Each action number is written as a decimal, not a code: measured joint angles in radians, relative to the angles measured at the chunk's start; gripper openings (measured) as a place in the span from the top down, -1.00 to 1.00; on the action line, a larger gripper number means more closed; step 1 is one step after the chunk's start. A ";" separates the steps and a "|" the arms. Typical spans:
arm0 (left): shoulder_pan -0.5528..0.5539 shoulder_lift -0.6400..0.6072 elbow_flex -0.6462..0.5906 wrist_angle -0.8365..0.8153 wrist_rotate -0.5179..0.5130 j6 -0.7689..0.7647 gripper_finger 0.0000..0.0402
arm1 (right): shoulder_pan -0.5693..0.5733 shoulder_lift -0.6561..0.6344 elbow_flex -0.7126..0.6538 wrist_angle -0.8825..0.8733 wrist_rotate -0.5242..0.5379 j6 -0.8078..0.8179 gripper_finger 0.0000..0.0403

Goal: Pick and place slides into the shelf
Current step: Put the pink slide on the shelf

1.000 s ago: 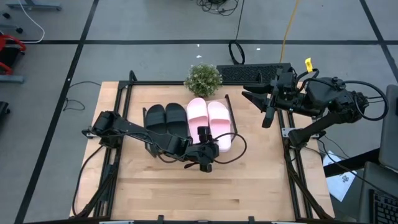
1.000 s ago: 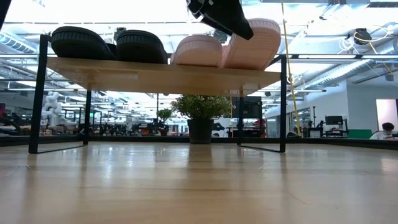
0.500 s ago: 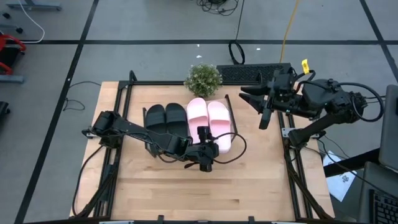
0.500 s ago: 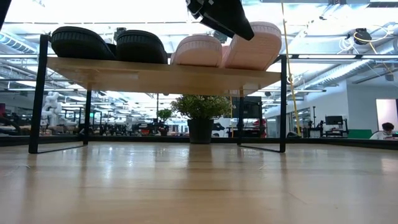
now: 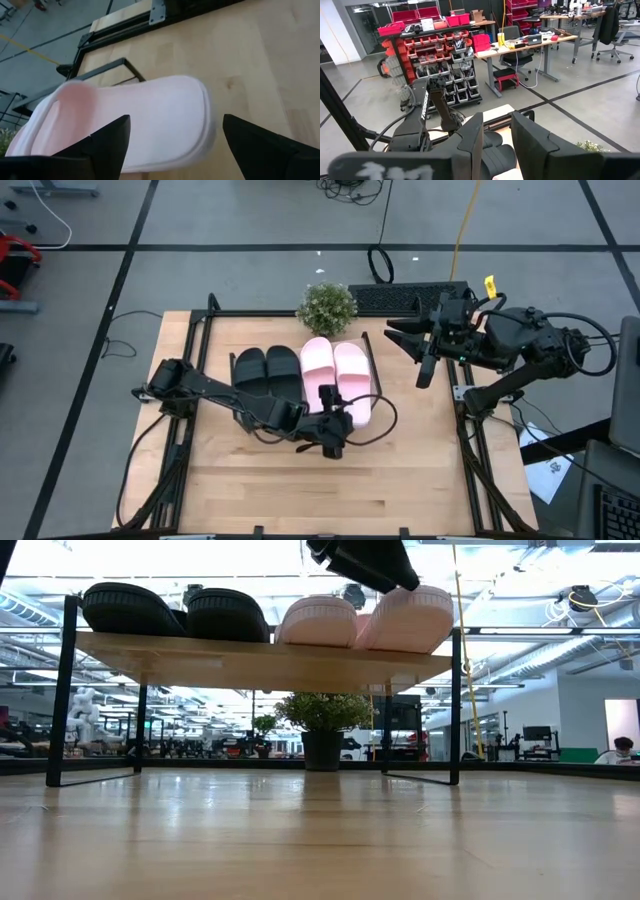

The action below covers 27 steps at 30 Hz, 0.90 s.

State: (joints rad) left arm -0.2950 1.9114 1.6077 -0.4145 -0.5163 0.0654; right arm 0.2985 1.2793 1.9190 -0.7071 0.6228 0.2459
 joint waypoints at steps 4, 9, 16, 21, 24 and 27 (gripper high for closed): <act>-0.002 -0.001 0.000 0.007 -0.005 0.013 -0.58 | 0.000 0.000 0.000 0.000 0.000 0.000 0.56; 0.001 -0.001 0.000 0.009 -0.006 -0.010 -0.58 | 0.000 0.000 0.000 0.000 0.000 0.000 0.56; -0.010 -0.001 0.000 0.040 -0.007 0.004 -0.55 | 0.000 0.000 0.000 0.000 0.000 0.000 0.56; -0.003 -0.001 0.000 0.039 -0.012 0.011 -0.56 | 0.000 0.000 0.000 0.000 0.000 -0.005 0.56; 0.000 -0.001 0.000 0.028 -0.010 0.011 -0.57 | 0.000 0.000 0.000 0.001 0.000 -0.005 0.56; 0.001 -0.001 0.000 0.017 -0.011 0.010 -0.56 | 0.000 0.000 0.000 0.001 0.000 -0.005 0.56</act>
State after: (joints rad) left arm -0.2939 1.9102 1.6073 -0.3977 -0.5278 0.0757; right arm 0.2982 1.2789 1.9190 -0.7063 0.6231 0.2413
